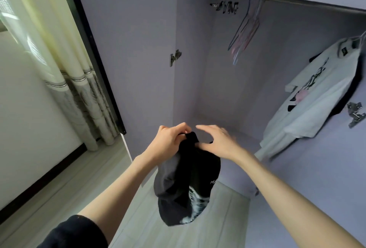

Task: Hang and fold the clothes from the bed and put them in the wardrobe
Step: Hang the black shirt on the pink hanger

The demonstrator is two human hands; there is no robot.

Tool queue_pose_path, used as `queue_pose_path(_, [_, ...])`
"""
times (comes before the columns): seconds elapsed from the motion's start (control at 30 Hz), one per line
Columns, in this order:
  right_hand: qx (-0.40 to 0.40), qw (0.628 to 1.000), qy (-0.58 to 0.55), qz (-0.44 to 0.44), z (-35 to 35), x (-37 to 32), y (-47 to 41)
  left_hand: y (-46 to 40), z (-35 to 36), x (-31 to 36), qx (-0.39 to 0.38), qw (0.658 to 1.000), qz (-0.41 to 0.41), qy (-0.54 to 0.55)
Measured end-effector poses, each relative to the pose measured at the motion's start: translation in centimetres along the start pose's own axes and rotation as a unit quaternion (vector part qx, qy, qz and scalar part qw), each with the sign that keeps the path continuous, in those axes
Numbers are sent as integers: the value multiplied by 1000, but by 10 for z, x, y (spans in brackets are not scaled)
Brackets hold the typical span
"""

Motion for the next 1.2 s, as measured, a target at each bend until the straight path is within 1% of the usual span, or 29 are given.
queue_pose_path(0.07, [23, 999, 3, -44, 5, -16, -1, -1, -5, 4, -4, 1000, 8, 1])
queue_pose_path(0.17, [68, 994, -78, -43, 8, -26, -1, -2, -20, 2, 2, 1000, 7, -13])
queue_pose_path(0.27, [79, 989, -114, -52, 1, -31, -5, -2, -34, -6, 13, 999, -3, -47])
queue_pose_path(0.37, [90, 988, -108, -57, -17, -26, -11, 2, -45, -19, 15, 995, -16, -96])
queue_pose_path(0.43, [93, 989, -97, -53, -26, -25, -13, 9, -46, -26, 3, 993, -28, -115])
queue_pose_path(0.53, [113, 987, -97, -57, -36, -34, -14, 16, -41, -36, -21, 988, -70, -139])
queue_pose_path(0.57, [118, 986, -101, -62, -40, -38, -15, 17, -39, -40, -25, 987, -88, -132])
queue_pose_path(0.63, [134, 982, -115, -70, -49, -46, -16, 16, -34, -40, -26, 990, -114, -85])
queue_pose_path(0.7, [156, 975, -139, -78, -58, -55, -16, 11, -28, -36, -28, 992, -103, -71])
queue_pose_path(0.77, [167, 970, -146, -94, -65, -64, -15, 5, -18, -31, -34, 987, -74, -137])
queue_pose_path(0.8, [170, 970, -140, -101, -68, -68, -15, 2, -15, -30, -20, 982, -60, -178])
queue_pose_path(0.83, [172, 971, -126, -105, -72, -69, -14, -1, -15, -29, -3, 976, -61, -211])
queue_pose_path(0.9, [184, 973, -98, -97, -81, -64, -14, -4, -19, -34, 24, 965, -98, -244])
queue_pose_path(1.0, [208, 970, -107, -59, -96, -48, -11, -4, -22, -50, 43, 964, -146, -217])
queue_pose_path(1.07, [232, 962, -140, -35, -106, -42, -9, -2, -18, -57, 28, 970, -179, -162])
queue_pose_path(1.13, [259, 950, -171, -23, -116, -43, -6, -2, -5, -57, -33, 973, -207, -98])
queue_pose_path(1.2, [274, 942, -195, -23, -126, -46, -4, -1, 9, -52, -93, 970, -206, -95])
Point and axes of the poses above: each hand's wrist, its own y-axis away from the middle knuckle, its own z-axis out of the palm, x = y × z, the point moved 6 cm from there along -y, towards the middle knuckle, and after that the axes turned 6 degrees about x, right-handed, at the moved point
